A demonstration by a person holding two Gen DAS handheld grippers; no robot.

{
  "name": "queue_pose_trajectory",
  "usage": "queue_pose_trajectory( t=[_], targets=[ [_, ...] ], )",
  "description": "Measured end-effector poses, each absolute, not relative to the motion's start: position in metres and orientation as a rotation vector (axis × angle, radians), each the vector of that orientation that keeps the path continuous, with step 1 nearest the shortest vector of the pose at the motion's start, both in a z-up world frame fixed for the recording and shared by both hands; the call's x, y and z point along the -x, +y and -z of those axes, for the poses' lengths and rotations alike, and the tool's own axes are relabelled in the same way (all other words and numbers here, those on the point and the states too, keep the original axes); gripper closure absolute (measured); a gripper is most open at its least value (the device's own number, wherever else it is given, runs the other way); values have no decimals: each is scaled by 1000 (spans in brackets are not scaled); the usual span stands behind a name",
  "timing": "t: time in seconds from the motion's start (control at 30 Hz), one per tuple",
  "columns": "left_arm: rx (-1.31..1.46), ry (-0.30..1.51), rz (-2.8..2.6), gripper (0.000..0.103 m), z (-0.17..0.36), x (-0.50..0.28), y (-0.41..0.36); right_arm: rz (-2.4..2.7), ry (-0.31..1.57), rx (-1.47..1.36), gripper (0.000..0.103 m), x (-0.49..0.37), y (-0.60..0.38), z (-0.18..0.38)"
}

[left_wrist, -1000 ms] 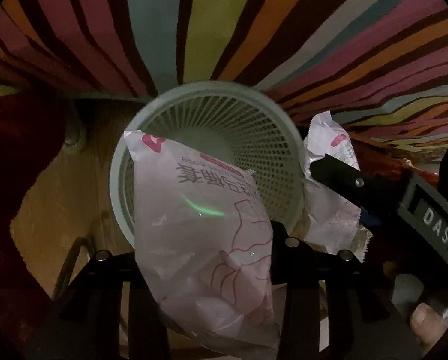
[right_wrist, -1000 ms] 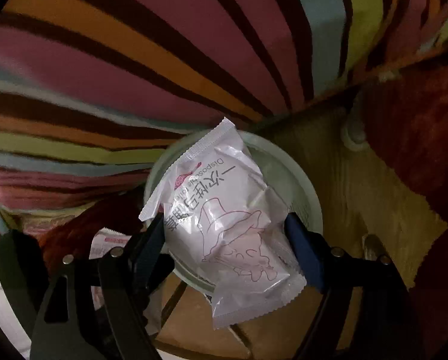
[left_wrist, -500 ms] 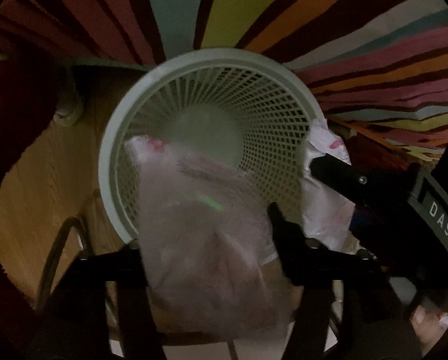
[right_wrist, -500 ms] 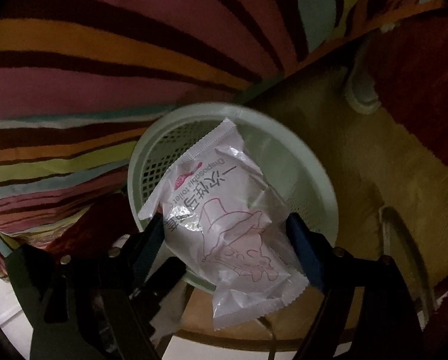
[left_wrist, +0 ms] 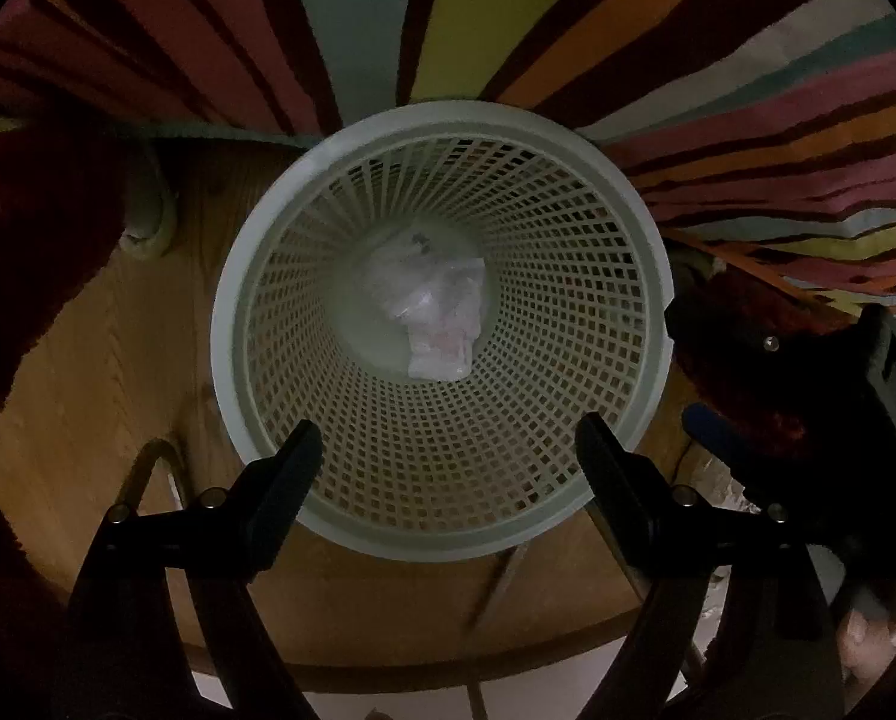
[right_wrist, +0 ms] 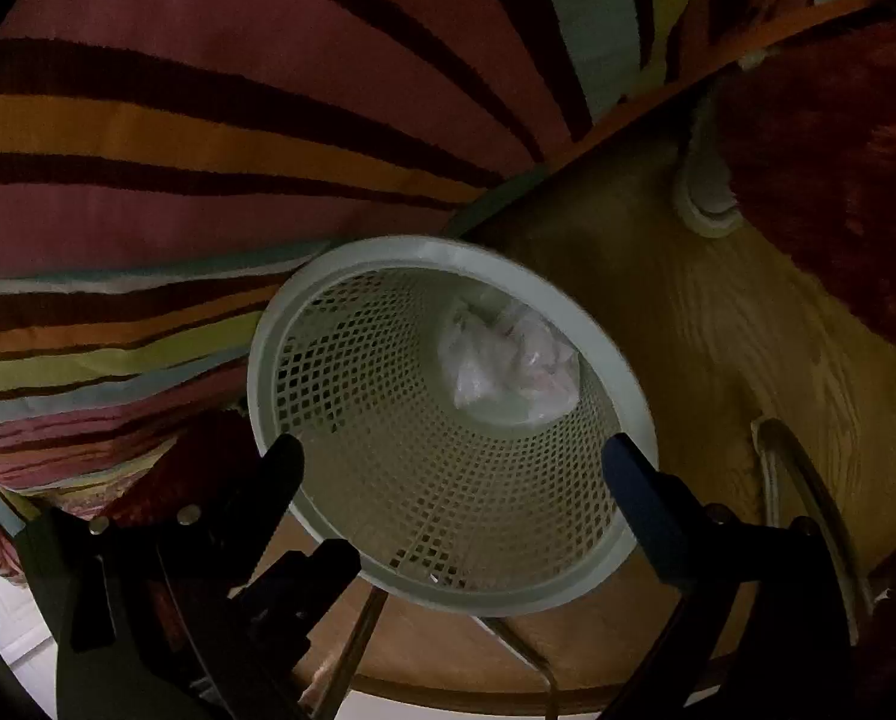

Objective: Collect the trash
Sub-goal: 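Open both tools to drop the white bags into the wastebasket, then raise both empty tools back toward the items on the bed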

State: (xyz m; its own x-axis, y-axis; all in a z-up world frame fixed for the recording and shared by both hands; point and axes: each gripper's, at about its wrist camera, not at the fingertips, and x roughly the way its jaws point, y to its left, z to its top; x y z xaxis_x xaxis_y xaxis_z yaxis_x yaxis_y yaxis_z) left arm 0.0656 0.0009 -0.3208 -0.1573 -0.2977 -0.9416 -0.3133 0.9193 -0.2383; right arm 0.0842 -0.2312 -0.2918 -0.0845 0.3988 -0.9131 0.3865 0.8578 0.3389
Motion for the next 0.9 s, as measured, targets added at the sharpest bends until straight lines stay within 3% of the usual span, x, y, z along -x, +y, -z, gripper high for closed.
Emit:
queue_pose_trajectory(
  t=[0.57,0.9],
  targets=[
    [414,1636,-30,19,289,-66,11,-24,1557,-510,8,-84,-224,256],
    [337,1443,41,19,233,-67,-6,-107,1362,-461,8,-79,-224,190]
  ],
)
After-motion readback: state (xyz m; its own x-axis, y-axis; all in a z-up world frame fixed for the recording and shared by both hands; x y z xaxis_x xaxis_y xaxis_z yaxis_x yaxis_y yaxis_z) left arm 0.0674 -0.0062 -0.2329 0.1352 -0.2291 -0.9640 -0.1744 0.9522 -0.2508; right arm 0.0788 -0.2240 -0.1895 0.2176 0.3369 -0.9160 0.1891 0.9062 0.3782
